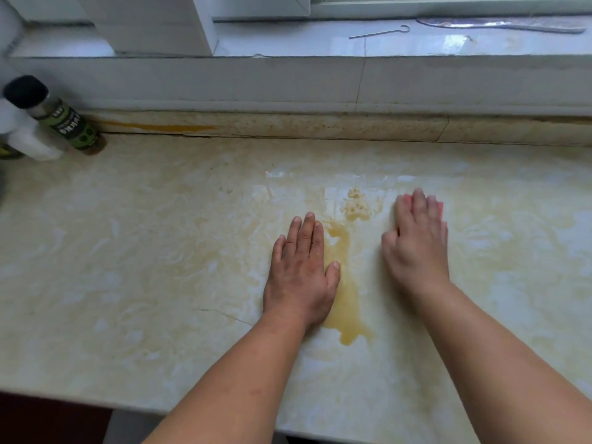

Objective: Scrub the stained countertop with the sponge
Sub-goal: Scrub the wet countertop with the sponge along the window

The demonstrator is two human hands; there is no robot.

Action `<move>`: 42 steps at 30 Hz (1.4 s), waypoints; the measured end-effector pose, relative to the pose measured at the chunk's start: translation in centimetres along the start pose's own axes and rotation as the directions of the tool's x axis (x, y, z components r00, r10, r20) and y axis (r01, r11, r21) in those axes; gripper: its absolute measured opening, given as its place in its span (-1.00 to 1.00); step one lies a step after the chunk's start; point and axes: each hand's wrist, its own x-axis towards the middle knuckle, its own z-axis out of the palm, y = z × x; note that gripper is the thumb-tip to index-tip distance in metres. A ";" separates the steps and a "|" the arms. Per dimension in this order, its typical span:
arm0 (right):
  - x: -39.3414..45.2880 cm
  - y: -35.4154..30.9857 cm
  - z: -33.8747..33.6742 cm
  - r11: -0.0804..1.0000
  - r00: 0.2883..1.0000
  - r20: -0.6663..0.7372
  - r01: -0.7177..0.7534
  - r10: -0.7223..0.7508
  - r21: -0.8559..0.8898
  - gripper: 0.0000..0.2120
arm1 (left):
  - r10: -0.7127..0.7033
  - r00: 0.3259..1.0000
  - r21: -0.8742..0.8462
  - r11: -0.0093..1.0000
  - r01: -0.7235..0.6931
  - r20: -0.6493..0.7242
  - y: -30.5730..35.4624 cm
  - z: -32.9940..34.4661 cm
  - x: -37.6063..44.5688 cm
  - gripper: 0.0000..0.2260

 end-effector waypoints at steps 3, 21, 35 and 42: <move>2.3 -2.1 0.7 0.995 0.993 0.054 0.101 -0.100 -0.006 -0.36 | -0.001 1.000 0.001 1.000 0.001 -0.002 0.0 0.0 0.0 -0.23; 2.0 -5.5 1.7 0.919 0.905 0.207 0.389 -0.371 -0.056 -0.38 | -0.007 1.000 0.023 1.000 0.007 0.005 0.1 -0.3 -0.2 -0.24; 4.2 -0.6 -1.2 0.998 0.999 0.039 0.034 -0.032 -0.060 -0.33 | -0.017 1.000 0.019 1.000 0.016 0.009 0.2 -0.2 -0.1 -0.25; 5.3 -6.0 0.7 0.934 0.920 0.196 0.355 -0.339 -0.051 -0.36 | -0.020 1.000 0.021 1.000 0.019 0.004 0.2 -0.5 -0.2 -0.25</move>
